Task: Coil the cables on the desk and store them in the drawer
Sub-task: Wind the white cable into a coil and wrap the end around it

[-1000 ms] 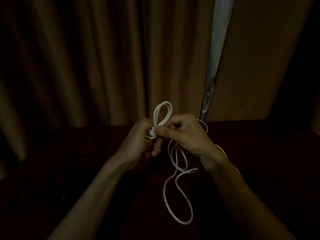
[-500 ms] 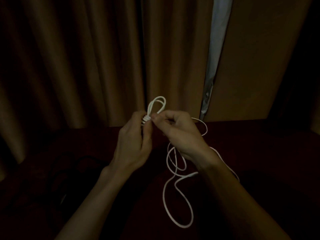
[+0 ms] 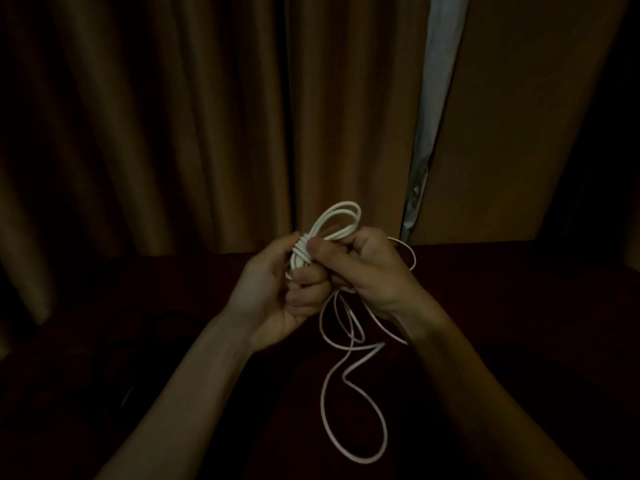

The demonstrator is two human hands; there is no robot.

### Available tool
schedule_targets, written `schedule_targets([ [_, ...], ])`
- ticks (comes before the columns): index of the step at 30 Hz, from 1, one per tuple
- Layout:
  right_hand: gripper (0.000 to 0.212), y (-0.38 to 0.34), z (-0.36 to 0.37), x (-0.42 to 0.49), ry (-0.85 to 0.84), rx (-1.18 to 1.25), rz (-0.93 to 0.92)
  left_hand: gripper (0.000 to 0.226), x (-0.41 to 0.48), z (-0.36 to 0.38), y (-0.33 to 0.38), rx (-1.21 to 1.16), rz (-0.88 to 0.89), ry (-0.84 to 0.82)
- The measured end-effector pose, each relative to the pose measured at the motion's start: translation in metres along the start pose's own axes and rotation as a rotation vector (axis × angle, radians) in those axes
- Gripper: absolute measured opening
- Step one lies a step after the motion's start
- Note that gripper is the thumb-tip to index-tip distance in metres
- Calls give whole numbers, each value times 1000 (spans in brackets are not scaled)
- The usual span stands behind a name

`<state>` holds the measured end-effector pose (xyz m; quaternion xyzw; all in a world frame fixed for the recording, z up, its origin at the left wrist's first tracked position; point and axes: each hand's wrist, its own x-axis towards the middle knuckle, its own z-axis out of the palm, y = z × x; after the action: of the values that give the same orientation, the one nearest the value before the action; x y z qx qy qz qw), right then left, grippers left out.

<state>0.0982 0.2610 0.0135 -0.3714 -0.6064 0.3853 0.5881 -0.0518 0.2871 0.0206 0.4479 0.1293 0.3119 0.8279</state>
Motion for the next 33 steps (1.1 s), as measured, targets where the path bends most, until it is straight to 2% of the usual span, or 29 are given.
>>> schedule_targets([
  [2, 30, -3, 1, -2, 39, -55, -45, 51, 1, -1, 0, 230, 6, 90],
  [4, 32, -5, 1, -3, 58, 13, -3, 58, 4, -1, -3, 494, 116, 221],
  [6, 35, -5, 2, -1, 113, 55, 9, 45, 4, 1, -5, 672, 270, 308],
  [9, 41, 4, 2, 6, 295, -99, -45, 12, 0, -2, -6, 894, 448, 337],
  [11, 45, 6, 5, 7, 357, -140, -57, 19, -2, -5, -9, 1124, 571, 315],
  [13, 34, 8, 5, 7, 357, -127, -54, 18, -2, -9, -14, 1348, 709, 342],
  [16, 36, 4, 12, 3, 330, -104, -58, 16, 2, -13, -18, 1483, 783, 381],
  [18, 40, 2, 14, 2, 254, -126, -55, 13, 3, -16, -18, 1466, 805, 387],
  [21, 30, -2, 13, 2, 90, -113, 57, 9, 2, -19, -15, 1340, 764, 481],
  [24, 25, -4, 9, 0, -15, -71, 130, 19, 5, -19, -11, 992, 647, 543],
  [27, 20, -5, 7, 1, 33, -102, 39, 27, 10, -7, -7, 536, 481, 509],
  [30, 15, -7, 2, -1, 6, -74, -45, 34, 8, 1, -2, 354, 283, 425],
  [33, 25, -10, 2, -5, -47, -80, -71, 36, 2, 4, 0, 246, 144, 294],
])
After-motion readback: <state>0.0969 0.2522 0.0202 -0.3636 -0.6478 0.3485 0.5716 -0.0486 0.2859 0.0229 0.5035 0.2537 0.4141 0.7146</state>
